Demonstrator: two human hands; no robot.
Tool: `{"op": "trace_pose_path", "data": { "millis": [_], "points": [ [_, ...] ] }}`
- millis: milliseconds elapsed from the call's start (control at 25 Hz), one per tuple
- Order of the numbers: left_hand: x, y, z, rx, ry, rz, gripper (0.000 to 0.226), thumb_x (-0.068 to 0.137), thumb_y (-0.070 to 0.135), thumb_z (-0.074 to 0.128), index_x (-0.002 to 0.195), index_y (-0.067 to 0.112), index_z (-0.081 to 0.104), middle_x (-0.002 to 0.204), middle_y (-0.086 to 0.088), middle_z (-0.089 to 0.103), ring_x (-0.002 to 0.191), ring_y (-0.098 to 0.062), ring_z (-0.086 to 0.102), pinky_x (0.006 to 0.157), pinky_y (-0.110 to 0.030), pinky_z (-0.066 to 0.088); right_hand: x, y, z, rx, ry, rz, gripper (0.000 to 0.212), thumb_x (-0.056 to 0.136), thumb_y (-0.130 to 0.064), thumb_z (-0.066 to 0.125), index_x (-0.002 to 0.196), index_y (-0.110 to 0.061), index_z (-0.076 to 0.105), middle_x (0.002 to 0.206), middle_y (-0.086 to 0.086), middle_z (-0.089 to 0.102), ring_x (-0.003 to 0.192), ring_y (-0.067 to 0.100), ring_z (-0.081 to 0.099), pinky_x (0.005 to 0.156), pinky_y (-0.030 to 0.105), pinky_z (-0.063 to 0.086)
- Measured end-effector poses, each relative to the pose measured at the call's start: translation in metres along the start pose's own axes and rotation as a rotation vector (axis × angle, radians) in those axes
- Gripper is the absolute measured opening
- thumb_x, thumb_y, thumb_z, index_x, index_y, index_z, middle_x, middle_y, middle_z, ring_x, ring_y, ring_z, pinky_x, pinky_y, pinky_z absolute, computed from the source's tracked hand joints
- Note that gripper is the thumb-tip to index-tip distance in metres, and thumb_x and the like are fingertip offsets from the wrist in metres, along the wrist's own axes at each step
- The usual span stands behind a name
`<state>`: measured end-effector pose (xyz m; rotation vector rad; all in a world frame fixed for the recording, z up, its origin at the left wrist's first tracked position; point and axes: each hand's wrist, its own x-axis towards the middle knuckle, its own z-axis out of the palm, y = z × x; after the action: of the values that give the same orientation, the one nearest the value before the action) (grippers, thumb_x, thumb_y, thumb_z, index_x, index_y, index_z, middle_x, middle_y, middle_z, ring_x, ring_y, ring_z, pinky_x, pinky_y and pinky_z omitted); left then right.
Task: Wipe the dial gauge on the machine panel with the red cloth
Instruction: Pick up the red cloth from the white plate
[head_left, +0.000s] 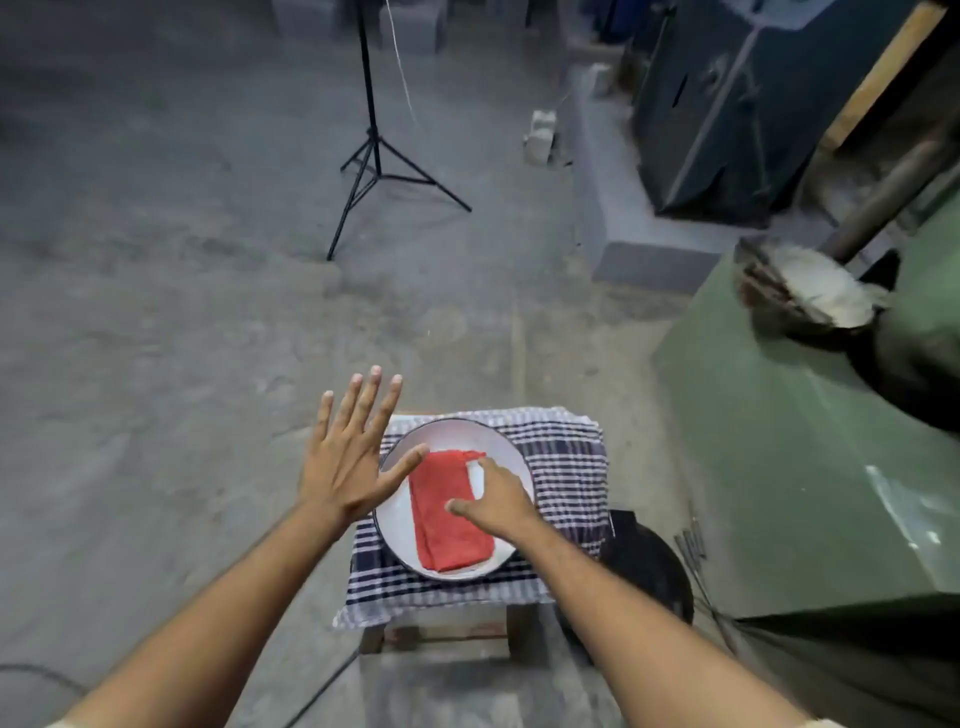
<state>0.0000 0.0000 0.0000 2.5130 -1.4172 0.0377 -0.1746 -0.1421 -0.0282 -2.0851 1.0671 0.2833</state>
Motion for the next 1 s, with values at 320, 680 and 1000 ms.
{"op": "trace_pose_path", "data": {
  "millis": [320, 680, 1000],
  "points": [
    [-0.008, -0.032, 0.064, -0.039, -0.101, -0.058, 0.096, 0.091, 0.087, 0.021, 0.168, 0.039, -0.008, 0.18, 0.006, -0.009, 0.167, -0.017, -0.007, 0.137, -0.05, -0.001, 0.074, -0.008, 0.092, 0.009, 0.123, 0.261, 0.125, 0.07, -0.053, 0.092, 0.162, -0.007, 0.02, 0.149, 0.01, 0.058, 0.138, 0.034, 0.056, 0.11, 0.048, 0.046],
    [0.032, 0.017, 0.012, 0.005, -0.137, 0.007, 0.1, 0.089, 0.087, 0.012, 0.172, 0.033, -0.006, 0.18, 0.008, -0.013, 0.168, -0.018, -0.01, 0.135, -0.046, -0.009, 0.026, 0.025, -0.005, 1.409, -0.072, 0.397, 0.037, 0.07, -0.002, 0.086, 0.105, 0.001, 0.076, 0.098, 0.024, 0.08, 0.084, 0.038, 0.08, 0.073, 0.048, 0.068],
    [0.102, 0.246, -0.103, -0.077, -0.012, 0.339, 0.101, 0.091, 0.085, 0.01, 0.173, 0.027, 0.007, 0.181, 0.003, -0.001, 0.168, -0.018, -0.005, 0.136, -0.047, -0.007, -0.142, 0.119, -0.219, 1.957, 0.419, 0.045, 0.038, 0.075, -0.002, 0.069, 0.11, -0.009, 0.081, 0.108, 0.018, 0.08, 0.092, 0.036, 0.077, 0.095, 0.051, 0.061]
  ]
}}
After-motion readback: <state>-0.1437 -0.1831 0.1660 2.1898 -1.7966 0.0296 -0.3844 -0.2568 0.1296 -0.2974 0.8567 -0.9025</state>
